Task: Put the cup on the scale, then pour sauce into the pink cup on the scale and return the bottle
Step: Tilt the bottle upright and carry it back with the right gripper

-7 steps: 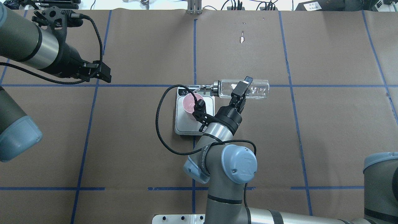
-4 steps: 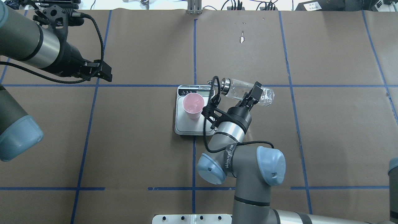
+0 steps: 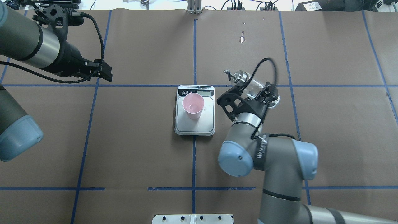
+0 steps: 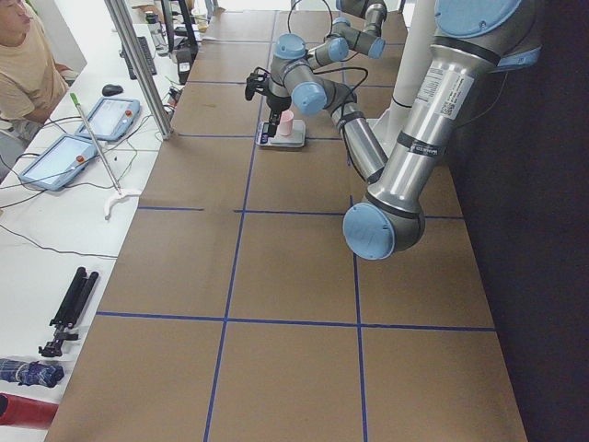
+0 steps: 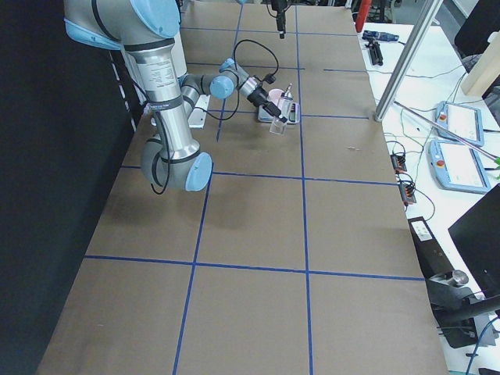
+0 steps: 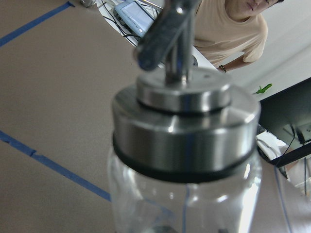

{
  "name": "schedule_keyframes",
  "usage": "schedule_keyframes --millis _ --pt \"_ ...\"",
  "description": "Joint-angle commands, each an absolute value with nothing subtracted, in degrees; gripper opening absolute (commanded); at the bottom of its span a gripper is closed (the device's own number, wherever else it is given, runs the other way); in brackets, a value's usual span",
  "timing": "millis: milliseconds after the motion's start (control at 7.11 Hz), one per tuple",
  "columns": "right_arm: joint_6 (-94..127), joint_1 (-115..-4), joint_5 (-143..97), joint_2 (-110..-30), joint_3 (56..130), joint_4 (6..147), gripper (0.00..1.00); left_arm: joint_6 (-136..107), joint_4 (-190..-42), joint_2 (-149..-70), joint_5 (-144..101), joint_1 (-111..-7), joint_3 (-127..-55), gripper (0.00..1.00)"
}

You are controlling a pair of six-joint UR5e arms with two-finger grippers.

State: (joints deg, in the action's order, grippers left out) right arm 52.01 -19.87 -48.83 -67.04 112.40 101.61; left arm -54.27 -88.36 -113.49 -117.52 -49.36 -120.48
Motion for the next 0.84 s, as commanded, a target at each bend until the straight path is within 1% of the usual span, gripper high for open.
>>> schedule_keyframes --millis 0,281,422,562,703 --pt "53.34 -24.68 -56.31 -77.99 112.85 80.95 0.00 -54.32 -88.33 -113.55 -117.51 -49.39 -120.50 0.70" --pt "59.98 -26.80 -58.71 -82.86 110.49 66.60 0.00 -54.32 -88.33 -113.55 -117.51 -49.39 -120.50 0.70" --pt "69.34 -26.98 -58.88 -83.40 106.13 57.22 0.00 -54.23 -88.33 -113.55 -117.51 -49.39 -120.41 0.70" --pt "71.87 -26.98 -58.97 -83.93 101.56 47.47 0.00 -54.23 -88.33 -113.55 -117.42 -49.39 -120.41 0.70" --pt "72.16 -26.98 -58.80 -86.55 100.91 43.46 0.00 -54.23 -88.33 -113.55 -117.42 -49.39 -120.50 0.70"
